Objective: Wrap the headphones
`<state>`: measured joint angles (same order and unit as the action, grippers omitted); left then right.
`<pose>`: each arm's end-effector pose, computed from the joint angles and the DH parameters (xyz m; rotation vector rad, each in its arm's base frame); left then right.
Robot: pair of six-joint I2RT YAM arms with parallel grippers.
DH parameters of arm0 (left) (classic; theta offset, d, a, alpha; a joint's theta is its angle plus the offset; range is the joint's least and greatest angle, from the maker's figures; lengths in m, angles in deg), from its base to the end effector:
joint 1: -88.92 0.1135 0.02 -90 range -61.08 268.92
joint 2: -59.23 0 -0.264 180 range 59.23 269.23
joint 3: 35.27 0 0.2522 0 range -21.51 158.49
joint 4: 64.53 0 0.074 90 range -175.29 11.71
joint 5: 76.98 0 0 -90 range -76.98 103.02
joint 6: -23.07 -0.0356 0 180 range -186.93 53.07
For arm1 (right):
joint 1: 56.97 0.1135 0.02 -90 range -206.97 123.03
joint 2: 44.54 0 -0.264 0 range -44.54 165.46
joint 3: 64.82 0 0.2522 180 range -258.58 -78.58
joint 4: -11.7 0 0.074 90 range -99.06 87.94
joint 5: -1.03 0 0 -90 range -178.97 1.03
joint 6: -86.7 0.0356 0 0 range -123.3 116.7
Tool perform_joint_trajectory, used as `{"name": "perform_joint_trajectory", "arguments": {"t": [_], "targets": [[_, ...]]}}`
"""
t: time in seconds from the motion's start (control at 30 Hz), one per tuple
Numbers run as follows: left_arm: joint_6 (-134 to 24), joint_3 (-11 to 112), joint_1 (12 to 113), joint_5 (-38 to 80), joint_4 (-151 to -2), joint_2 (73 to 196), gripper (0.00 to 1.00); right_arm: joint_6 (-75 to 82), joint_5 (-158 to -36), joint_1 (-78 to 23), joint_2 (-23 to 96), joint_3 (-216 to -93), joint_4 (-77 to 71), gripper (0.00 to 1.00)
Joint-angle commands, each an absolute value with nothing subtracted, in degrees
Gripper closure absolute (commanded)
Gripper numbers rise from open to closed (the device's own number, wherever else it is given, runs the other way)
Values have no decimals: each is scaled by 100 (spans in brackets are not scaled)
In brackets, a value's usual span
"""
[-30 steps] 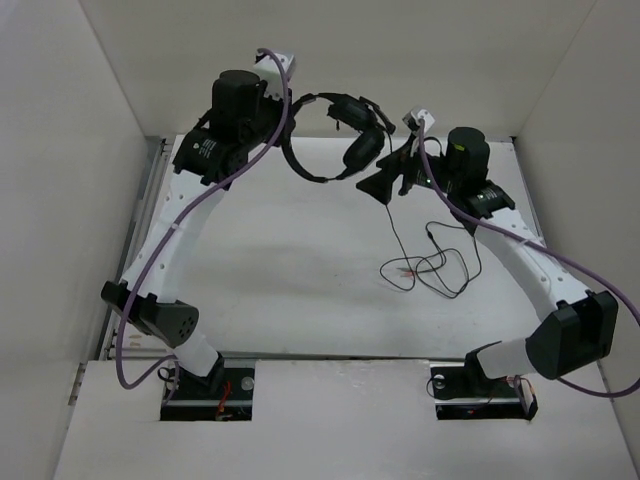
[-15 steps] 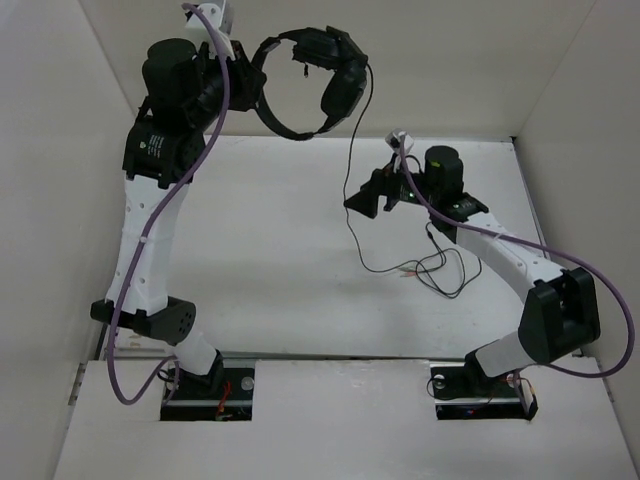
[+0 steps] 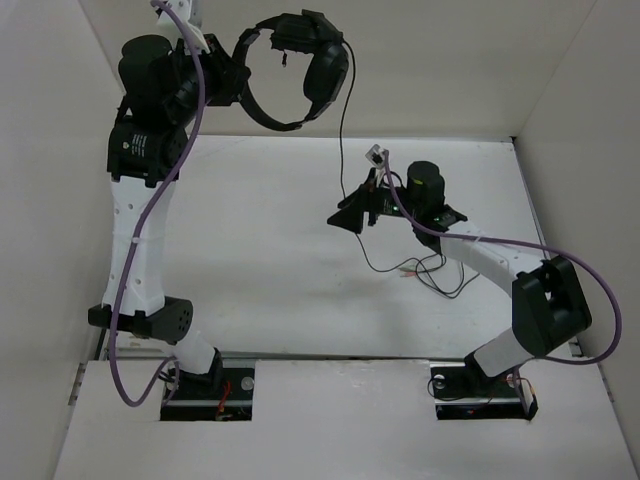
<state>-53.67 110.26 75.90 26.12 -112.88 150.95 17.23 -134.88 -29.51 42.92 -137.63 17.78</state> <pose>0.2759 -0.0721 0.5913 0.1850 1.4898 -0.5390 0.2987 0.1841 0.2987 -0.7393 1.7010 1.2841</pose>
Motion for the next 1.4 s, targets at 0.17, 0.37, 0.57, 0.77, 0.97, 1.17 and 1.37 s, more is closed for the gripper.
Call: {"name": "perform_joint_trajectory", "arguments": {"t": [0.17,0.37,0.57,0.77,0.97,1.17,1.37], "targets": [[-4874,11244,7788,2918,-10765,14712,100,1499,-14037,-2574,4475,-13738,2273,39],[-4698,11235,8008,2972,-10677,14721,100,1104,-14364,-2336,4432,-13817,1756,93],[-4996,10621,7965,1937,-10510,14791,100,-861,-13216,-2231,3958,-14422,-438,100],[-6032,9479,7508,12,-10036,14879,100,-5087,-8966,-1642,3457,-15416,-2438,100],[-7122,8205,6797,-657,-9447,14897,100,-8500,-6420,-1764,3219,-15812,-1080,100],[-7791,7404,5971,-782,-9209,14870,100,-10067,-6584,-1905,3376,-16198,1267,100],[-8090,6973,5241,-536,-9174,14634,100,-9920,-6928,-1966,3666,-16217,1912,100]]}}
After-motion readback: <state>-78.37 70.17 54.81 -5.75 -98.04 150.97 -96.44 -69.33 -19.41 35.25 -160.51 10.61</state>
